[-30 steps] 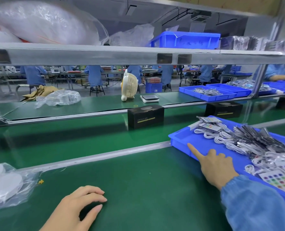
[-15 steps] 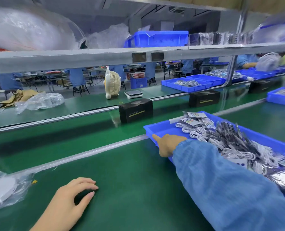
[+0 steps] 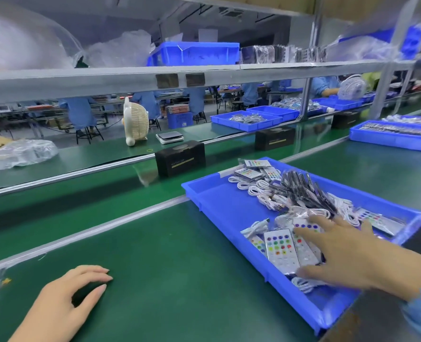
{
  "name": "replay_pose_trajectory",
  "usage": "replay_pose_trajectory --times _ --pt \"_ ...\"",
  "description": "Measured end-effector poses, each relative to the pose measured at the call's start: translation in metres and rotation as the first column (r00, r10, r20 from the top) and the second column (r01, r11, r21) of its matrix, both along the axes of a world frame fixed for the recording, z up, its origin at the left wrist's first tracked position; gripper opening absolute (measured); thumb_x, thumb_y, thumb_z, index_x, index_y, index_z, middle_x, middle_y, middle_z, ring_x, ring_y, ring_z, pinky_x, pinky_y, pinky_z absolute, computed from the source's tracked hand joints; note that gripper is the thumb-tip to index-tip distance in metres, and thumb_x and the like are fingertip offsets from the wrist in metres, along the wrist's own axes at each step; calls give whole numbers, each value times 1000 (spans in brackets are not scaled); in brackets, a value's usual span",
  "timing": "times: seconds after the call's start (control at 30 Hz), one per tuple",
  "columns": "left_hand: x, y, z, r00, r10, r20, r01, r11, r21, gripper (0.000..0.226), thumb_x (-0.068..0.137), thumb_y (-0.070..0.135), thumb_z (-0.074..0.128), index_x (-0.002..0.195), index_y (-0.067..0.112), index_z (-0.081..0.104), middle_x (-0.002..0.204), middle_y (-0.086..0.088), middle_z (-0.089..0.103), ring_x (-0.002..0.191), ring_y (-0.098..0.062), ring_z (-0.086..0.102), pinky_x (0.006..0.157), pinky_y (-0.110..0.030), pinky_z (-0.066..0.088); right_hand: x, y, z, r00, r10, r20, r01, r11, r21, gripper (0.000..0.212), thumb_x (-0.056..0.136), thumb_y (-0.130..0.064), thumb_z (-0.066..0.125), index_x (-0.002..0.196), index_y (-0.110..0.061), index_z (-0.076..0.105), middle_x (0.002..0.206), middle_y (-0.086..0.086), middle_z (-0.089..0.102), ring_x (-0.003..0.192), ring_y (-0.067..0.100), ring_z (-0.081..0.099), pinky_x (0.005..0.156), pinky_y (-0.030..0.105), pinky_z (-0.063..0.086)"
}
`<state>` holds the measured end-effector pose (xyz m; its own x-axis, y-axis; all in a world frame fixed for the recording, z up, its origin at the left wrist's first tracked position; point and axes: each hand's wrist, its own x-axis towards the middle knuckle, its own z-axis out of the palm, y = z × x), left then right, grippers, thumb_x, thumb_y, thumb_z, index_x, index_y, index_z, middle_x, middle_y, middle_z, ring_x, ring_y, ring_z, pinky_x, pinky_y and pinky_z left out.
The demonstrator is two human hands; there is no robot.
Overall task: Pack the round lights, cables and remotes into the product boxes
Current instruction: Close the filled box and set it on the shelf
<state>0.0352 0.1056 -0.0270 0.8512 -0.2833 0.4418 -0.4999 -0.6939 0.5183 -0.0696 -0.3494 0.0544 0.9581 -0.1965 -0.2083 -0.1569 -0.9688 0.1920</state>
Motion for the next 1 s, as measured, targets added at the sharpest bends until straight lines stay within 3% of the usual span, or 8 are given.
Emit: replay_pose_trajectory --times 0.1,0.23,0.43,0.5,0.63,0.87,0.93,1.0 --pt "1 1 -1 1000 -1 -6 1 1000 14 12 73 44 62 77 51 71 102 30 67 95 15 57 79 0 37 9 -20 -15 995 85 60 -94 980 174 89 79 -78 45 151 -48 3 160 -9 -16 149 31 2 117 52 24" --pt "0 1 0 1000 -7 11 7 1000 16 13 72 39 64 79 41 75 105 30 66 94 15 57 81 2 35 43 -37 -13 954 208 217 -227 972 63 67 96 -24 48 151 -44 16 162 -11 -12 147 19 16 111 32 34" --pt "3 -3 3 996 -26 80 29 999 -30 26 66 55 55 69 39 75 93 32 67 88 15 60 80 4 37 72 -88 13 749 77 658 -428 814 392 30 82 -35 75 110 -40 66 120 -12 64 108 2 59 99 36 46" --pt "6 -4 0 995 -17 102 22 999 -49 26 68 60 56 67 40 74 91 30 68 86 16 60 79 5 38 101 -104 20 713 -114 692 -325 821 470 40 85 -45 68 122 -32 63 124 -2 60 112 16 59 100 40 46" --pt "10 -8 -9 994 31 101 -19 993 -119 42 78 84 39 72 55 68 94 32 67 85 16 59 79 1 39 165 -90 -5 937 -139 319 -16 899 437 51 101 -52 36 147 -30 38 154 3 36 139 27 34 112 44 31" --pt "15 -2 -10 996 23 86 -16 996 -84 35 82 79 42 85 57 68 97 29 67 87 10 61 75 -18 48 165 -46 -15 760 148 633 -511 738 440 58 92 -26 62 142 -43 39 148 -14 36 136 7 36 108 32 31" --pt "15 2 -7 998 22 63 -18 998 -56 36 80 81 43 84 56 69 98 27 68 89 10 61 77 -18 48 167 -59 -12 713 -126 690 -316 821 476 62 90 -39 63 146 -38 35 161 -3 12 147 17 14 116 42 21" --pt "11 1 -4 998 33 54 -32 999 -29 38 79 83 41 83 57 68 99 29 68 90 12 60 80 -12 46 166 -70 -7 770 -339 541 19 859 512 61 93 -48 56 147 -27 36 158 14 20 143 32 25 113 47 30"
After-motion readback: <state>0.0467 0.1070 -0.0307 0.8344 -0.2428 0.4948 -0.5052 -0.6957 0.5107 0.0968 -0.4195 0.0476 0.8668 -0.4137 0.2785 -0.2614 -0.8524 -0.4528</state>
